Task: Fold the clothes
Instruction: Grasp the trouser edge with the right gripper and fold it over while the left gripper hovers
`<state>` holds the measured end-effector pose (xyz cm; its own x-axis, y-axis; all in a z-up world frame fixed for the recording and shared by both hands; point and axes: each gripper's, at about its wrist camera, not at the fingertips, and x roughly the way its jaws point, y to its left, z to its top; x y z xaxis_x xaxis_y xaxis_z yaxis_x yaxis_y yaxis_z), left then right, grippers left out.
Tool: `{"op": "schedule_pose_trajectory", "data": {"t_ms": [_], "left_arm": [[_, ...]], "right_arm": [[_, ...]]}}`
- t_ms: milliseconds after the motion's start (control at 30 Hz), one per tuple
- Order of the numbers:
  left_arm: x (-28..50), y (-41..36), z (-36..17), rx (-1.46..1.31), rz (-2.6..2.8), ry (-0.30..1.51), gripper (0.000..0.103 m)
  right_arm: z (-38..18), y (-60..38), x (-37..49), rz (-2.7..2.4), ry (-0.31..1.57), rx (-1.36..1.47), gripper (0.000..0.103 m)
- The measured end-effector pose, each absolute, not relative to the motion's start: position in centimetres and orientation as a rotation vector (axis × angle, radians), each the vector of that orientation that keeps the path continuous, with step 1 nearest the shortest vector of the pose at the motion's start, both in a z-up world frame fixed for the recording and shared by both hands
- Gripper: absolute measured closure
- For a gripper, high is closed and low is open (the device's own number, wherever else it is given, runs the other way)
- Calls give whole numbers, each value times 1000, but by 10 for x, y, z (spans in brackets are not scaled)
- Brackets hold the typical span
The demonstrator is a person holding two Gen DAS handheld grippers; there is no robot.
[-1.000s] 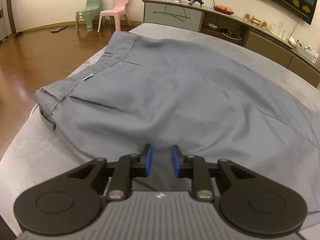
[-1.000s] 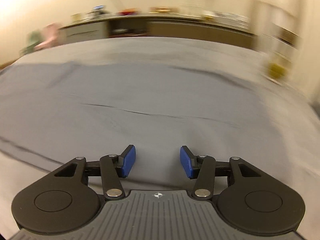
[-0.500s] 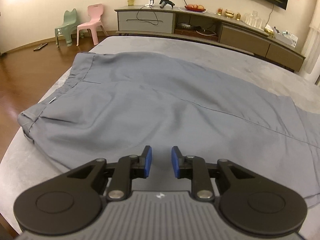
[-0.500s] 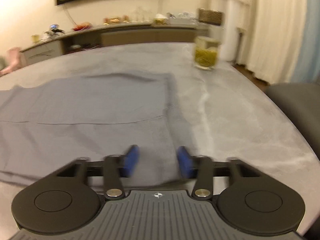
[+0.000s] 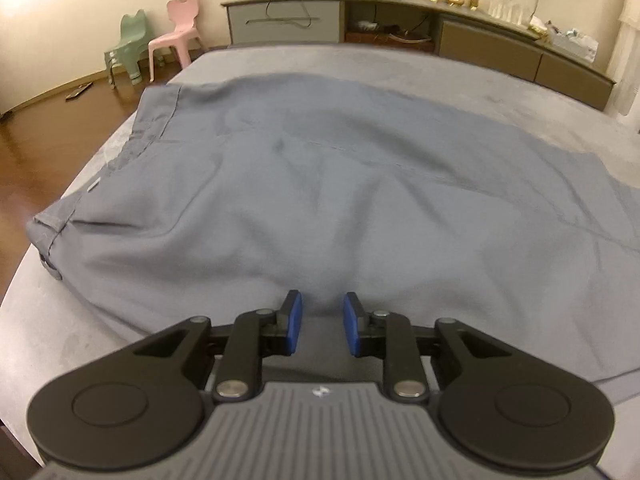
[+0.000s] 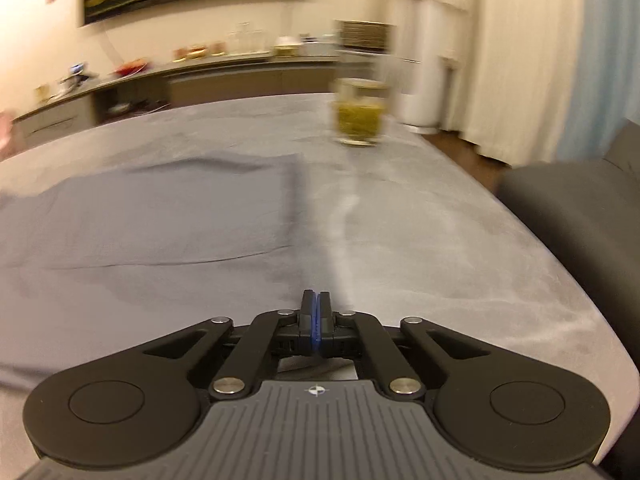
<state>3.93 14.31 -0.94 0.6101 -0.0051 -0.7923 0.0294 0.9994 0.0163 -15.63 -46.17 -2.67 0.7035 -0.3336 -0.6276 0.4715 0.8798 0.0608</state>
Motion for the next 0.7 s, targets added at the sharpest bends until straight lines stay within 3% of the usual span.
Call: {"op": "schedule_pose_trajectory", "data": {"t_ms": [100, 167, 200, 233, 367, 467, 533, 600, 700], "left_arm": [[33, 133, 3, 11, -70, 888, 80], [33, 121, 10, -3, -117, 875, 79], [33, 112, 13, -5, -146, 871, 79], [33, 103, 16, -7, -175, 866, 79], [30, 61, 30, 13, -298, 842, 79], [24, 30, 36, 50, -387, 822, 77], [20, 11, 37, 63, -436, 815, 77], [18, -4, 37, 58, -473, 818, 77], [19, -19, 36, 19, -510, 826, 77]], "right_arm": [[-25, -480, -170, -469, 607, 340, 99], [-20, -483, -178, -439, 569, 417, 61], [-18, -485, -182, -423, 549, 456, 31], [-19, -483, -181, -409, 548, 462, 22], [-31, -469, -163, -379, 614, 412, 25], [-32, -445, -150, -411, 661, 242, 53], [-31, -438, -146, -401, 672, 202, 85], [-29, -432, -143, -392, 672, 175, 94], [-11, -392, -142, -370, 602, 44, 96]]}}
